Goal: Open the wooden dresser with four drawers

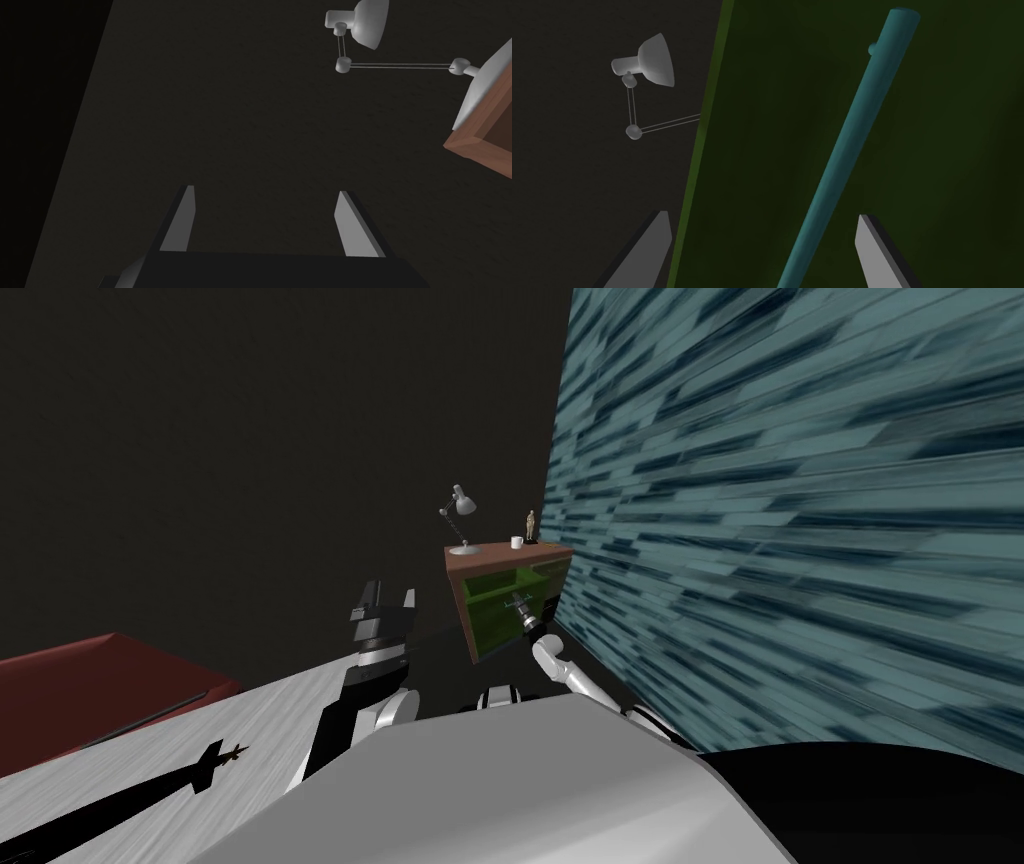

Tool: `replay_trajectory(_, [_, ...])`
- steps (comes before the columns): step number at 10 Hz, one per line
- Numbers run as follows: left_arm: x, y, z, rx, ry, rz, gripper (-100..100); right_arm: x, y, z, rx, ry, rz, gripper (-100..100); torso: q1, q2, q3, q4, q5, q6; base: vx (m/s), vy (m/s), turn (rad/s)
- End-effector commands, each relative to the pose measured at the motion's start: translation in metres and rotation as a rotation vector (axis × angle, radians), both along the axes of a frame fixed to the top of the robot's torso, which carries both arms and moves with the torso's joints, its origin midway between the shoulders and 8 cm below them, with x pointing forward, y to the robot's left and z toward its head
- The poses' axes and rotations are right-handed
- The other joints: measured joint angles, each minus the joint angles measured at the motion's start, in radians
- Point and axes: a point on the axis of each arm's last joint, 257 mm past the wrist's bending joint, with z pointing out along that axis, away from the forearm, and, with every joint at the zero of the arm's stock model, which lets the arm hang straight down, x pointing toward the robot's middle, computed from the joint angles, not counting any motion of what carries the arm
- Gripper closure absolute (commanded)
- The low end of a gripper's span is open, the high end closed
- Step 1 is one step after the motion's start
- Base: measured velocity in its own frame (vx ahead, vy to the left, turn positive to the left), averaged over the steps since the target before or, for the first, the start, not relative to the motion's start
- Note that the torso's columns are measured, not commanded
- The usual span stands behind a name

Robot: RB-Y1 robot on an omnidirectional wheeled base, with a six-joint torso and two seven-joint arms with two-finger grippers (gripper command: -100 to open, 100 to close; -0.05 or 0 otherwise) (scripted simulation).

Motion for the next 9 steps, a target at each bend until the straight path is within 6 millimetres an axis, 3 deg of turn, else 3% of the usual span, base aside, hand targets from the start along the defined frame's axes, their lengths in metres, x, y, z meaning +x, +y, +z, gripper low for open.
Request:
replay_trajectory(1, [0.000, 0.000, 0.000, 0.000, 0.000, 0.000, 0, 0.009, 0.000, 0.014, 0.001, 0.000, 0.010, -100, -0.001, 0.000, 0.000, 0.000, 0.000, 0.000, -0.032, 0.018, -0.031])
replay_trajectory(3, [0.000, 0.000, 0.000, 0.000, 0.000, 0.000, 0, 0.019, 0.001, 0.032, 0.001, 0.000, 0.022, -100, -0.001, 0.001, 0.001, 0.000, 0.000, 0.000, -0.050, 0.024, -0.055])
replay_trajectory(4, [0.000, 0.000, 0.000, 0.000, 0.000, 0.000, 0, 0.016, 0.001, 0.026, 0.000, 0.005, 0.019, -100, -0.001, 0.002, 0.001, 0.002, 0.000, 0.001, -0.019, 0.009, -0.011])
replay_trajectory(5, [0.000, 0.000, 0.000, 0.000, 0.000, 0.000, 0, 0.017, 0.000, 0.025, -0.002, 0.009, 0.020, 0, -0.001, 0.002, 0.001, 0.002, 0.000, 0.000, 0.000, 0.000, 0.000])
replay_trajectory(9, [0.000, 0.000, 0.000, 0.000, 0.000, 0.000, 0, 0.016, 0.000, 0.023, -0.003, 0.013, 0.019, 0, -0.001, 0.000, 0.000, 0.000, 0.000, 0.000, 0.000, 0.000, 0.000])
